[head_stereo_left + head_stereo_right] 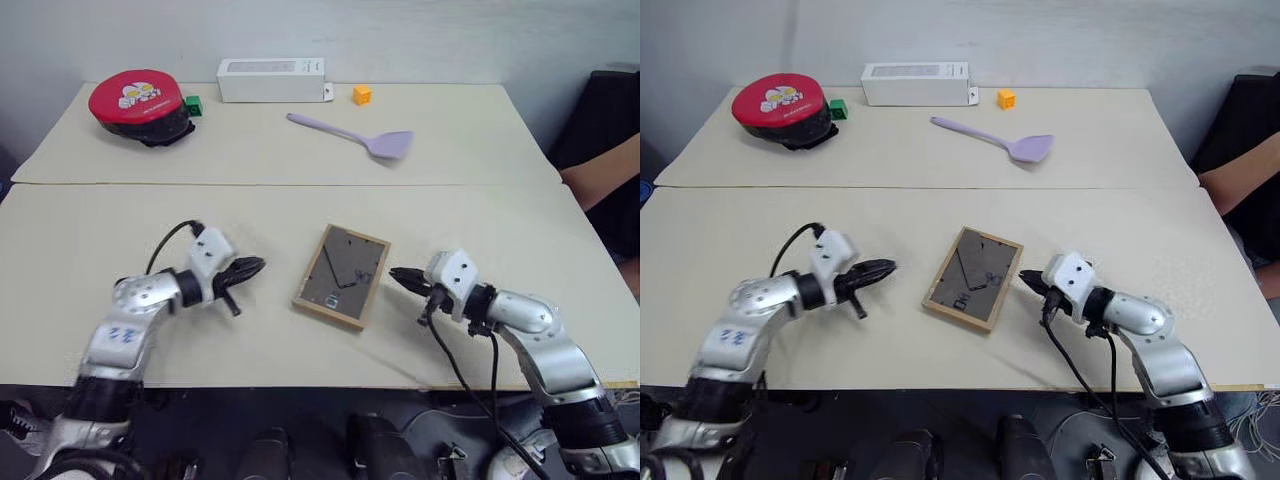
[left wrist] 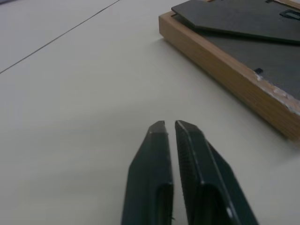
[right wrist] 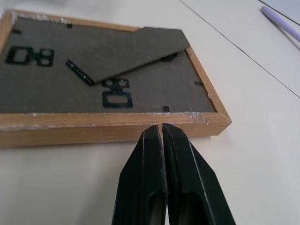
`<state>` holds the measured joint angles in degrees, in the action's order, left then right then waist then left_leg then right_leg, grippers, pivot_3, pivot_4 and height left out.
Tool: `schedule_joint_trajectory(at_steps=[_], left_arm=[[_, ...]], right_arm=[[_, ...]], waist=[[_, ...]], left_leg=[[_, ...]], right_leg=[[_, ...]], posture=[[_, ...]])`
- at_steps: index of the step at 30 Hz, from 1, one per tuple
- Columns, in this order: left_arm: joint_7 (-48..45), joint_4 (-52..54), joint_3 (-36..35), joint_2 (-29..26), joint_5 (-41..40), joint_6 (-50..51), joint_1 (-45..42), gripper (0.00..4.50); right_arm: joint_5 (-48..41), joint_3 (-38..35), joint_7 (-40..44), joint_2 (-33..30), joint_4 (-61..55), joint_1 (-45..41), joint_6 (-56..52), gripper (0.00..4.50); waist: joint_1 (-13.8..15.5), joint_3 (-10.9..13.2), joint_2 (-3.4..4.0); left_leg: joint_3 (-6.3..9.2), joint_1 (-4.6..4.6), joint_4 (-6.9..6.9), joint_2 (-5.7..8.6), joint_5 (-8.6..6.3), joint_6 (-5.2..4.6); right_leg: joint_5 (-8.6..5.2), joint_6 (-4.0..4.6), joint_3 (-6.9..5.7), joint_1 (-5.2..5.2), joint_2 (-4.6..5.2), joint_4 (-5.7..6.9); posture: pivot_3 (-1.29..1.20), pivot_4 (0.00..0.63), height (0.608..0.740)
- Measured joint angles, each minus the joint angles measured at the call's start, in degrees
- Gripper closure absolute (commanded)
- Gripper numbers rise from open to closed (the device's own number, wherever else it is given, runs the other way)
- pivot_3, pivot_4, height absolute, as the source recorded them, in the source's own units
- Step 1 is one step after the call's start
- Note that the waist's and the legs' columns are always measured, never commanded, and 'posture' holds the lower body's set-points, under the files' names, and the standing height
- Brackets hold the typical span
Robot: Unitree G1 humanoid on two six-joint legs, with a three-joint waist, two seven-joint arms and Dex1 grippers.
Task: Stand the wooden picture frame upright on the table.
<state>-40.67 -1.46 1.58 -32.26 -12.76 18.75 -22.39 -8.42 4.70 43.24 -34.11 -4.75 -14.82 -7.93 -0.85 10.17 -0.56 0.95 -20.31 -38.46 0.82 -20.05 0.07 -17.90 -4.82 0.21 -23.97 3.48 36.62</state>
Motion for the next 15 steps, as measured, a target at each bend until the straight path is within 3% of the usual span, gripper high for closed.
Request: schedule_joint_trajectory(at_steps=[5,15], left_arm=[[0.0,-4.0,5.5,5.3,2.8,-0.8,-3.6,4.47],[0.3,0.4,3.3,4.1,3.6,0.0,2.6,4.47]], right_arm=[[2.6,2.6,-1.4,4.1,5.6,-2.5,1.4,4.50],[5.1,5.9,-0.4,9.5,11.9,-7.2,4.2,4.50]], waist=[[-0.1,0.0,0.00],[-0.9,0.0,0.01]], left_leg=[[0.00,-0.07,-0.06,0.00,0.00,0.00],[0.00,-0.08,-0.14,-0.03,0.01,0.04]], right_leg=[[0.00,-0.01,0.02,-0.07,-0.01,0.27],[0.00,0.00,0.09,-0.17,0.00,0.26]], posture=[[0.00,0.150,0.740],[0.00,0.150,0.740]])
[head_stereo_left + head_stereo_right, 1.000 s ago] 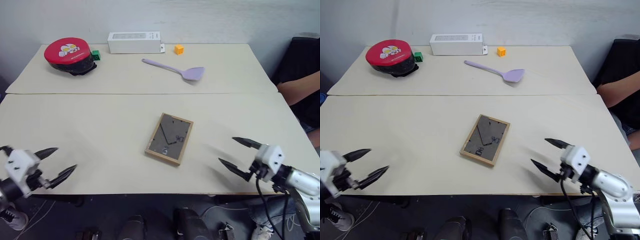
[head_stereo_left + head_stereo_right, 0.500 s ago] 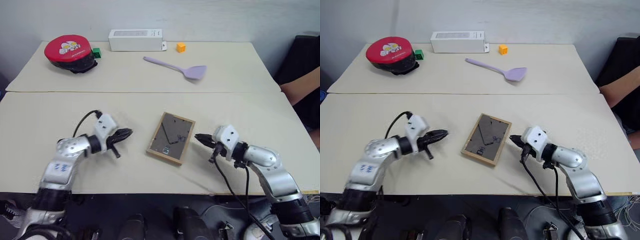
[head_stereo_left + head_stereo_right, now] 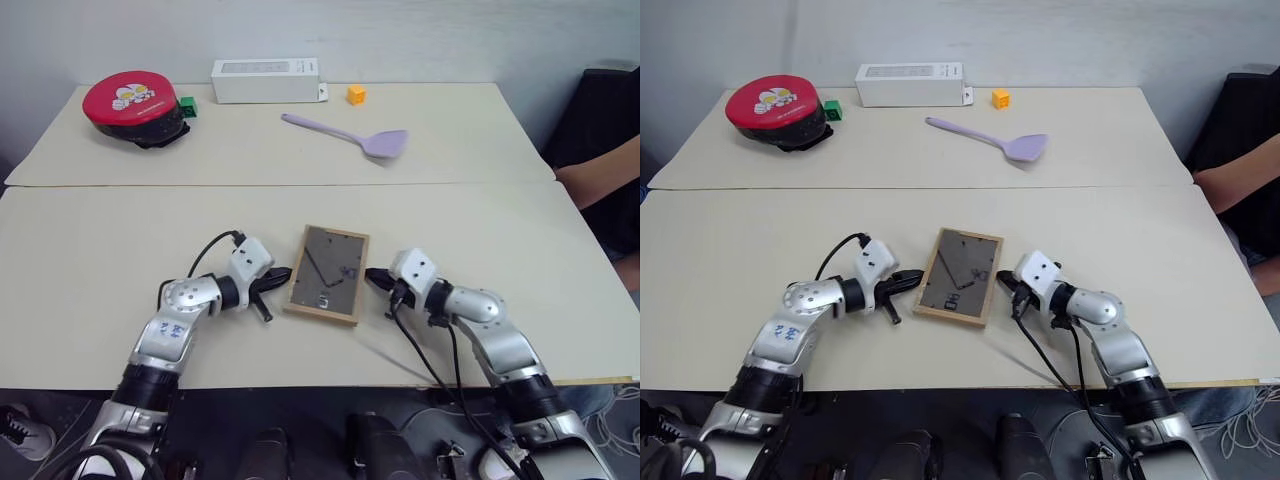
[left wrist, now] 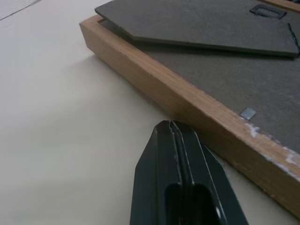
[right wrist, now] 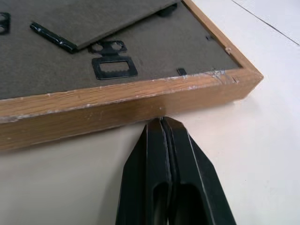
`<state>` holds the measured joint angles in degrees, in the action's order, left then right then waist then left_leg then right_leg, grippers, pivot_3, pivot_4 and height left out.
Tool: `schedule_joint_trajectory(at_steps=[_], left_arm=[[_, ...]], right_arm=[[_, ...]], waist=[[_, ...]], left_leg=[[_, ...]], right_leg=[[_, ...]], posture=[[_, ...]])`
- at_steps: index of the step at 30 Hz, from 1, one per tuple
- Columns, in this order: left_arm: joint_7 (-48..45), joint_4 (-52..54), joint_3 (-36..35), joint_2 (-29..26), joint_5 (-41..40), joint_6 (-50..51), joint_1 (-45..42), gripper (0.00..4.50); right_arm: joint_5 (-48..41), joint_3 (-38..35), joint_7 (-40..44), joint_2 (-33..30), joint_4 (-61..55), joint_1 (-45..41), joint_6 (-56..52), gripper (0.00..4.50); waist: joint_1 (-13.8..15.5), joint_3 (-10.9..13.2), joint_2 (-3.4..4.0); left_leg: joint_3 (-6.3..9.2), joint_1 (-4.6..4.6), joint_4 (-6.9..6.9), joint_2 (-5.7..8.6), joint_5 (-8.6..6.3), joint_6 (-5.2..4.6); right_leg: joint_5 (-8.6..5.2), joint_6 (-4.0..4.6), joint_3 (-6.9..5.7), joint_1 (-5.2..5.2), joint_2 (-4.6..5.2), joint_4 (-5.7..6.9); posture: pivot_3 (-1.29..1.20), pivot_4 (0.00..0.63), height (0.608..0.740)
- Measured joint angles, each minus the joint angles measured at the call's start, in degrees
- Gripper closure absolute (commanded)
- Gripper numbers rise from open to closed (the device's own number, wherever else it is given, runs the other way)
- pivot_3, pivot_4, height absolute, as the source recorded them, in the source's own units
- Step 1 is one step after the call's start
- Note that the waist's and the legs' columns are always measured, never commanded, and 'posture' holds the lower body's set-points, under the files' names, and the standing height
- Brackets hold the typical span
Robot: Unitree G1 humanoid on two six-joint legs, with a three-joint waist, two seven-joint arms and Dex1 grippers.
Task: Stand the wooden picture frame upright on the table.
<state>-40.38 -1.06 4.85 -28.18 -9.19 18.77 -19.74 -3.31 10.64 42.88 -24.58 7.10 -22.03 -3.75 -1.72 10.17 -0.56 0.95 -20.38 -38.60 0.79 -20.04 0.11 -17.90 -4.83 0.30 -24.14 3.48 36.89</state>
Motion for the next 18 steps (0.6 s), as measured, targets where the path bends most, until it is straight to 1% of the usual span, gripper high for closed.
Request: schedule_joint_trajectory(at_steps=[5,10,12,14,15,18], left_arm=[[-0.2,5.7,-4.5,-1.4,-2.7,2.4,6.7,4.47],[1.4,9.1,-6.7,-1.7,-3.9,3.9,10.3,4.47],[1.6,10.3,-8.2,-1.9,-5.0,5.2,11.4,4.47],[1.2,11.5,-10.9,-3.5,-7.7,8.8,12.3,4.09],[0.4,12.5,-13.2,-5.5,-10.4,12.7,12.9,3.89],[-3.0,13.5,-20.6,-12.9,-17.8,24.0,14.3,2.98]], right_arm=[[1.0,2.3,1.6,1.5,1.7,-1.9,1.5,4.50],[1.5,2.7,1.9,2.7,2.5,-2.4,2.4,4.50],[1.4,2.7,2.6,2.0,1.9,-2.0,2.4,4.50],[1.0,2.3,4.1,-0.4,0.5,-1.4,2.0,4.50],[0.4,1.9,5.3,-2.3,-0.9,-0.6,1.4,4.50],[-2.4,-1.6,9.1,-8.5,-3.8,1.9,-0.7,4.50]], waist=[[0.2,0.0,0.00],[0.2,0.0,0.00],[0.2,0.0,0.00],[0.3,0.0,-0.01],[0.3,0.0,-0.01],[0.3,0.0,-0.01]], left_leg=[[0.00,-0.13,-0.09,0.00,0.00,0.01],[0.02,-0.14,-0.11,0.00,0.00,0.01],[0.01,-0.14,-0.09,0.00,0.00,0.00],[0.03,-0.15,-0.10,0.00,0.00,0.00],[0.04,-0.20,-0.10,-0.01,-0.01,0.00],[0.04,-0.25,-0.08,-0.01,-0.02,-0.02]], right_leg=[[0.00,0.00,0.00,-0.12,0.02,0.02],[0.00,0.00,-0.01,-0.11,0.03,0.03],[0.00,0.00,0.00,-0.11,0.03,0.02],[0.00,0.00,-0.02,-0.12,0.03,0.02],[0.00,0.00,-0.01,-0.14,0.04,0.02],[0.00,0.00,-0.01,-0.19,0.04,0.00]], posture=[[0.00,0.150,0.740],[0.00,0.150,0.740],[0.00,0.150,0.740],[0.00,0.150,0.740],[0.00,0.150,0.740],[0.00,0.150,0.740]])
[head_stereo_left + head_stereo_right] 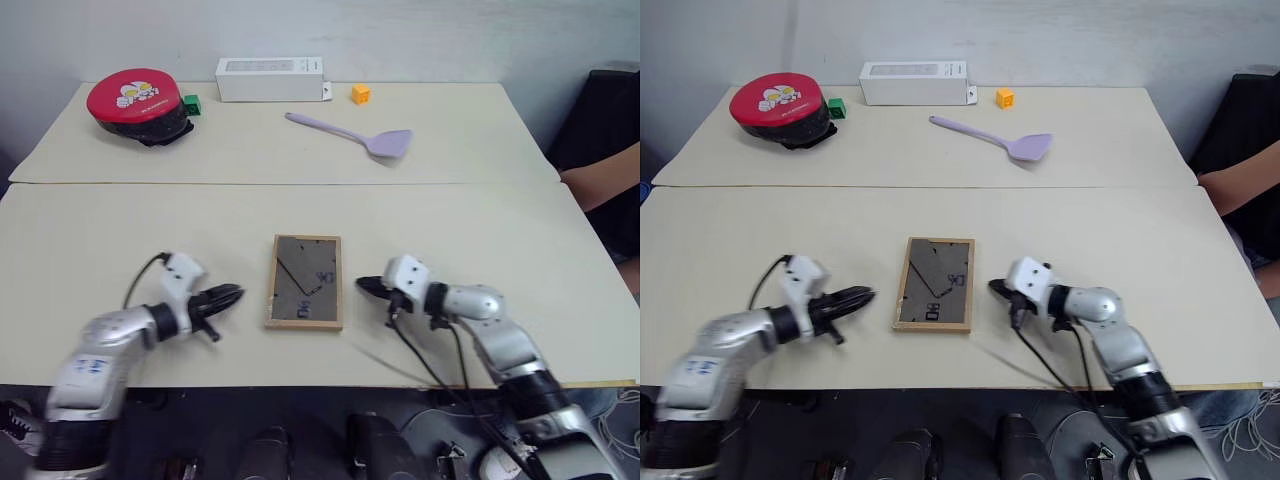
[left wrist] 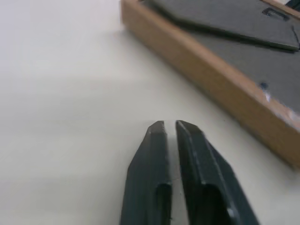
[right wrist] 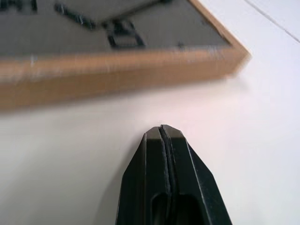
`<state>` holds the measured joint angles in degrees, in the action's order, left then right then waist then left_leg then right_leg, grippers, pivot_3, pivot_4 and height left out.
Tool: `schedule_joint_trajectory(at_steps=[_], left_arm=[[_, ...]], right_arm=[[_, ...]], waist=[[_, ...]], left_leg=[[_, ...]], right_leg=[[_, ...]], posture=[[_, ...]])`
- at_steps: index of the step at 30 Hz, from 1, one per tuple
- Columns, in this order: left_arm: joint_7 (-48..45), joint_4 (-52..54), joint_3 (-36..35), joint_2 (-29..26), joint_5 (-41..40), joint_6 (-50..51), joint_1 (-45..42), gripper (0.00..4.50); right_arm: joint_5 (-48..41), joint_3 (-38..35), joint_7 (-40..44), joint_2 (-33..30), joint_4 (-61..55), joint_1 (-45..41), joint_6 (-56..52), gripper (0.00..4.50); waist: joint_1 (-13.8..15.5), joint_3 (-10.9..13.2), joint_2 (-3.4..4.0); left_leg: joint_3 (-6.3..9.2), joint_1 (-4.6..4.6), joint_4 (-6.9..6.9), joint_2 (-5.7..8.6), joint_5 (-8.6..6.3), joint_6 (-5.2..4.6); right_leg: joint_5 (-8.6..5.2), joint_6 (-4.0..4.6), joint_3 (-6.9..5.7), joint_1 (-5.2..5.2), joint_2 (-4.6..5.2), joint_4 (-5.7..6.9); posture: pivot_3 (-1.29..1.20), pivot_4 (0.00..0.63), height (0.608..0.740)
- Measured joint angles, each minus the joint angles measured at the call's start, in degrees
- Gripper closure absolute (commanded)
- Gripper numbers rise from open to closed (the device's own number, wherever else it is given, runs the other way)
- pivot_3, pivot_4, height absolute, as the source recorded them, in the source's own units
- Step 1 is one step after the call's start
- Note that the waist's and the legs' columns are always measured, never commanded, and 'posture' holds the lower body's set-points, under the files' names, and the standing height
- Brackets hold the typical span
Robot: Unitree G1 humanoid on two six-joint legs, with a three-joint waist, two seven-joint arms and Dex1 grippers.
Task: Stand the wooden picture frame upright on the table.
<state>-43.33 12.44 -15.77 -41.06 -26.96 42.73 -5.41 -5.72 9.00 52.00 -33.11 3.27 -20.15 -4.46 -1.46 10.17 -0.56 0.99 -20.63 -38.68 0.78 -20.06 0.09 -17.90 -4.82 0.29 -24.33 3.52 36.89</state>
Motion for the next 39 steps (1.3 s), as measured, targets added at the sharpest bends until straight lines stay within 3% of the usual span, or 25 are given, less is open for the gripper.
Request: schedule_joint_trajectory(at_steps=[2,6,10,12,18,31,34,39], left_arm=[[-2.1,-0.5,-3.8,-3.9,-5.7,9.6,-1.6,2.43],[-5.8,-8.1,-2.5,-10.2,-18.2,43.5,-15.1,1.18],[-3.5,-12.5,2.3,-5.4,-22.1,49.2,-19.8,0.03],[-0.7,-13.8,4.1,-3.4,-23.0,49.6,-21.1,0.03],[5.3,-15.5,5.2,0.4,-23.5,49.8,-25.0,0.03],[12.8,-20.9,5.3,7.1,-26.3,49.7,-29.7,0.03],[15.9,-24.5,3.3,9.9,-28.0,49.7,-30.7,0.59],[21.0,-26.8,2.7,11.7,-30.8,49.4,-30.8,2.04]], right_arm=[[-2.6,-2.2,2.9,-3.1,-2.7,1.3,-2.2,4.50],[-3.2,-1.6,5.5,-4.4,-4.1,1.4,-3.4,4.50],[-2.1,1.9,4.5,-1.2,-4.3,0.7,-4.7,4.50],[-0.6,3.6,3.3,0.7,-4.3,-0.7,-5.8,4.50],[1.8,7.0,0.5,5.9,-4.3,-4.6,-8.2,4.50],[3.9,8.4,-0.1,6.8,-4.2,-5.7,-9.5,4.50],[4.1,8.5,-0.2,7.2,-4.1,-5.7,-9.6,4.50],[4.1,8.5,-0.3,7.4,-4.1,-5.7,-9.7,4.50]], waist=[[0.1,0.0,0.00],[0.2,0.0,0.00],[-0.2,0.0,0.01],[-0.5,0.0,0.00],[0.3,0.0,0.02],[1.5,0.0,0.02],[1.5,0.0,0.02],[1.3,0.0,0.01]], left_leg=[[0.03,0.02,-0.01,0.00,-0.01,-0.01],[0.11,0.11,-0.10,0.08,-0.13,-0.26],[0.06,-0.05,-0.14,0.07,-0.01,-0.02],[0.06,-0.47,-0.39,0.05,-0.01,0.04],[0.11,-0.53,-0.45,0.10,0.09,0.18],[0.18,-0.42,-0.52,0.29,0.13,0.11],[0.20,-0.42,-0.53,0.32,0.14,0.10],[0.20,-0.46,-0.52,0.31,0.14,0.10]], right_leg=[[0.00,0.00,-0.02,0.02,0.01,0.00],[0.00,0.00,-0.06,0.15,0.03,0.11],[0.00,0.00,-0.01,-0.04,0.01,0.25],[0.00,0.00,0.01,-0.50,-0.03,0.57],[-0.01,0.01,-0.02,-0.62,0.00,0.58],[0.00,0.00,-0.10,-0.41,0.16,0.55],[0.00,0.00,-0.13,-0.40,0.19,0.55],[0.00,-0.01,-0.13,-0.44,0.18,0.56]], posture=[[0.00,0.150,0.740],[0.00,0.150,0.740],[0.00,0.150,0.740],[0.00,0.150,0.740],[0.00,0.150,0.740],[0.00,0.150,0.740],[0.00,0.150,0.740],[0.00,0.150,0.740]])
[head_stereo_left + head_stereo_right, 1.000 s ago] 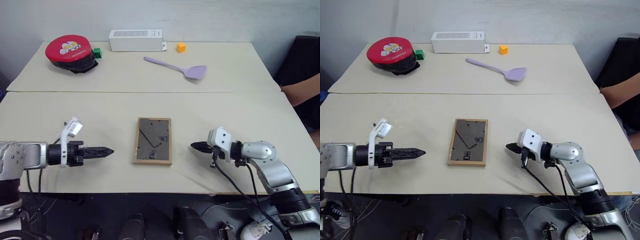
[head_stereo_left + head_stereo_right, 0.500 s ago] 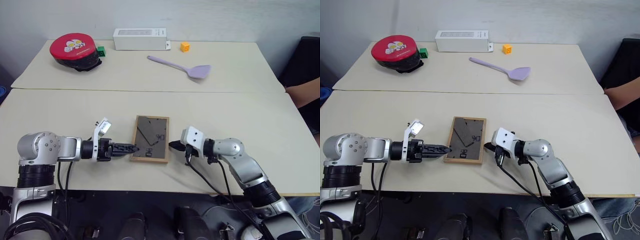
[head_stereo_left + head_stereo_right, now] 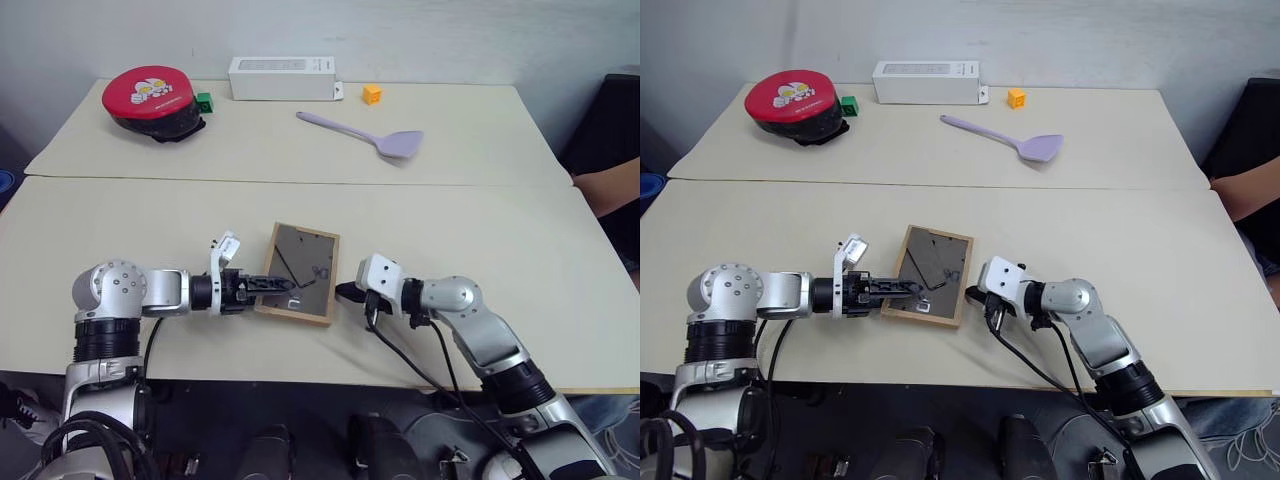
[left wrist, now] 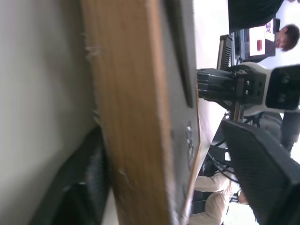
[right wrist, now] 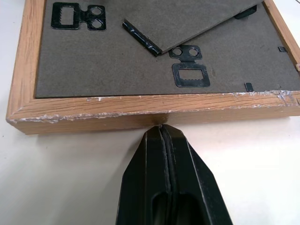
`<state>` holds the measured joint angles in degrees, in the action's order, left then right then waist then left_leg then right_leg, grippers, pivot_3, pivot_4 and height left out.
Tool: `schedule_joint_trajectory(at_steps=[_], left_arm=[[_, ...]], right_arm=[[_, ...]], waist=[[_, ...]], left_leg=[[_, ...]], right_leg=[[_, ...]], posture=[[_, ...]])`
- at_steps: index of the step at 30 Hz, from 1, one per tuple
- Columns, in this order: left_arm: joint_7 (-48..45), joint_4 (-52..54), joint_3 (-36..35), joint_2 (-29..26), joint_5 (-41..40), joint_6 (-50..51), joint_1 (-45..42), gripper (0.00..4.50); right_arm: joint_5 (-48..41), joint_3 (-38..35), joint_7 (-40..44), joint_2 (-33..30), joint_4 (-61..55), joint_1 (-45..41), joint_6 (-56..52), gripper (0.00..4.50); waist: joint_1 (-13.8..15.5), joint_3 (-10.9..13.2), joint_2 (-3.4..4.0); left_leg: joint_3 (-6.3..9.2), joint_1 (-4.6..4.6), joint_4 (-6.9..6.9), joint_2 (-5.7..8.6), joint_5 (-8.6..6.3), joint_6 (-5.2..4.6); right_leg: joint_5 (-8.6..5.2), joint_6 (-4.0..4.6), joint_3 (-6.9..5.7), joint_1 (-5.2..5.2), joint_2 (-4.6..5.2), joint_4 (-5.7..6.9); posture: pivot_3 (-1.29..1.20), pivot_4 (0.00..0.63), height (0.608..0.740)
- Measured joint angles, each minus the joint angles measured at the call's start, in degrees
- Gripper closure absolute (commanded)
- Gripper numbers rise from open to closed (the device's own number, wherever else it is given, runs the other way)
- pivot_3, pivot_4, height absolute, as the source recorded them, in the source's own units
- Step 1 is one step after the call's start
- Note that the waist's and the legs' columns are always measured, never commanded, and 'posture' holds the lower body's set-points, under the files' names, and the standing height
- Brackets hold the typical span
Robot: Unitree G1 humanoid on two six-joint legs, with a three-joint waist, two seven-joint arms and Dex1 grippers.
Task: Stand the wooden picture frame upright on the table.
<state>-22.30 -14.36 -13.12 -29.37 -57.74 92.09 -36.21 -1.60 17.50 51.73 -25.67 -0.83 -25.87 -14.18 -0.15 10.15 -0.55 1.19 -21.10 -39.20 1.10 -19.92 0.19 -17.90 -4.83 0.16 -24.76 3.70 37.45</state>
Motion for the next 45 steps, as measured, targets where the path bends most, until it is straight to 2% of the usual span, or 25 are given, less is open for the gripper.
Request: schedule_joint_trajectory(at_steps=[4,5,8,11,13,17,20,27,30,35,41,45], left_arm=[[1.2,0.1,0.4,0.2,-4.8,0.2,0.8,3.12],[1.8,0.3,0.0,0.4,-5.3,0.2,0.9,3.23],[2.6,0.8,-2.0,0.7,-5.8,0.3,2.2,3.23],[-1.8,6.5,-2.0,-0.6,-3.6,-6.7,6.3,3.23],[-9.5,12.1,0.6,-4.2,1.1,-17.7,10.2,3.23],[-18.2,15.7,4.3,-5.5,9.0,-32.7,12.7,3.23],[-20.3,15.8,6.3,-4.0,11.0,-36.4,13.0,3.23],[-22.9,16.4,7.5,-3.6,12.9,-39.9,13.9,3.23],[-22.9,16.4,7.4,-3.3,13.2,-40.3,14.1,3.23],[-23.5,16.4,7.4,-3.3,13.6,-40.6,14.1,3.23],[-23.5,16.6,6.8,-3.9,12.2,-36.6,13.9,3.23],[-22.6,16.5,4.2,-3.0,7.9,-31.2,13.9,3.23]], right_arm=[[0.0,-0.1,-0.1,0.1,0.1,0.1,-0.1,4.50],[-0.6,-0.6,-0.1,0.1,0.1,0.4,0.1,4.50],[-5.4,-4.9,0.7,0.1,-1.7,1.9,0.6,3.99],[-12.8,-10.8,3.7,-2.1,-5.9,1.9,-0.2,3.07],[-19.4,-13.7,5.0,-3.0,-8.1,-0.3,-7.0,2.35],[-24.5,-13.2,4.8,-1.1,-8.4,-6.0,-15.7,1.03],[-24.1,-10.9,3.9,2.7,-4.6,-12.2,-15.9,0.05],[-23.3,-6.9,4.0,6.8,1.5,-15.7,-17.3,0.05],[-22.3,-4.2,5.7,7.0,1.7,-15.7,-16.9,0.05],[-23.6,-4.3,7.3,8.2,0.6,-15.7,-17.3,0.05],[-25.7,-5.6,12.0,2.2,-6.1,-10.5,-16.1,0.05],[-23.6,-6.8,14.0,-2.1,-7.8,-4.9,-9.2,0.05]], waist=[[-0.1,0.0,0.00],[-0.1,0.0,0.00],[-0.2,0.0,-0.01],[-0.6,0.0,-0.01],[-1.3,0.0,0.00],[-1.4,0.0,0.00],[-1.4,0.0,0.00],[-1.4,0.0,0.00],[-1.4,0.0,0.00],[-1.4,0.0,0.00],[-1.3,0.0,0.00],[-1.4,0.0,-0.01]], left_leg=[[0.00,0.01,0.01,-0.02,0.00,0.01],[0.00,0.01,0.00,-0.02,0.01,0.01],[0.00,0.00,0.01,-0.03,0.00,0.03],[-0.01,0.01,0.05,-0.10,0.01,0.09],[0.00,0.08,0.08,-0.17,0.04,0.17],[-0.01,0.07,0.11,-0.18,0.06,0.19],[-0.01,-0.03,0.11,-0.18,0.04,0.16],[-0.03,-0.20,0.09,-0.13,-0.05,0.00],[-0.03,-0.18,0.08,-0.14,-0.04,0.00],[-0.02,-0.18,0.08,-0.14,-0.04,0.00],[-0.01,-0.19,0.09,-0.14,-0.07,-0.05],[-0.03,-0.18,0.11,-0.14,-0.07,-0.05]], right_leg=[[0.00,0.00,0.00,-0.01,-0.01,-0.01],[0.00,0.00,0.00,0.00,-0.01,-0.03],[0.00,0.00,0.01,-0.02,-0.03,-0.03],[0.00,0.00,0.00,-0.02,-0.10,-0.03],[0.00,0.02,0.00,0.03,-0.14,-0.11],[-0.02,0.07,0.00,0.02,-0.14,-0.08],[-0.02,0.06,0.00,-0.08,-0.14,-0.08],[0.01,0.00,0.01,-0.15,-0.07,-0.03],[0.01,0.00,0.00,-0.14,-0.08,-0.03],[0.01,0.00,0.00,-0.15,-0.08,-0.02],[0.01,0.00,0.00,-0.11,-0.07,-0.05],[0.01,-0.01,0.02,-0.14,-0.08,-0.05]], posture=[[0.00,0.150,0.740],[0.00,0.150,0.740],[0.00,0.150,0.740],[0.00,0.150,0.740],[0.00,0.150,0.740],[0.00,0.150,0.740],[0.00,0.150,0.740],[0.00,0.150,0.740],[0.00,0.150,0.740],[0.00,0.150,0.740],[0.00,0.150,0.740],[0.00,0.150,0.740]])
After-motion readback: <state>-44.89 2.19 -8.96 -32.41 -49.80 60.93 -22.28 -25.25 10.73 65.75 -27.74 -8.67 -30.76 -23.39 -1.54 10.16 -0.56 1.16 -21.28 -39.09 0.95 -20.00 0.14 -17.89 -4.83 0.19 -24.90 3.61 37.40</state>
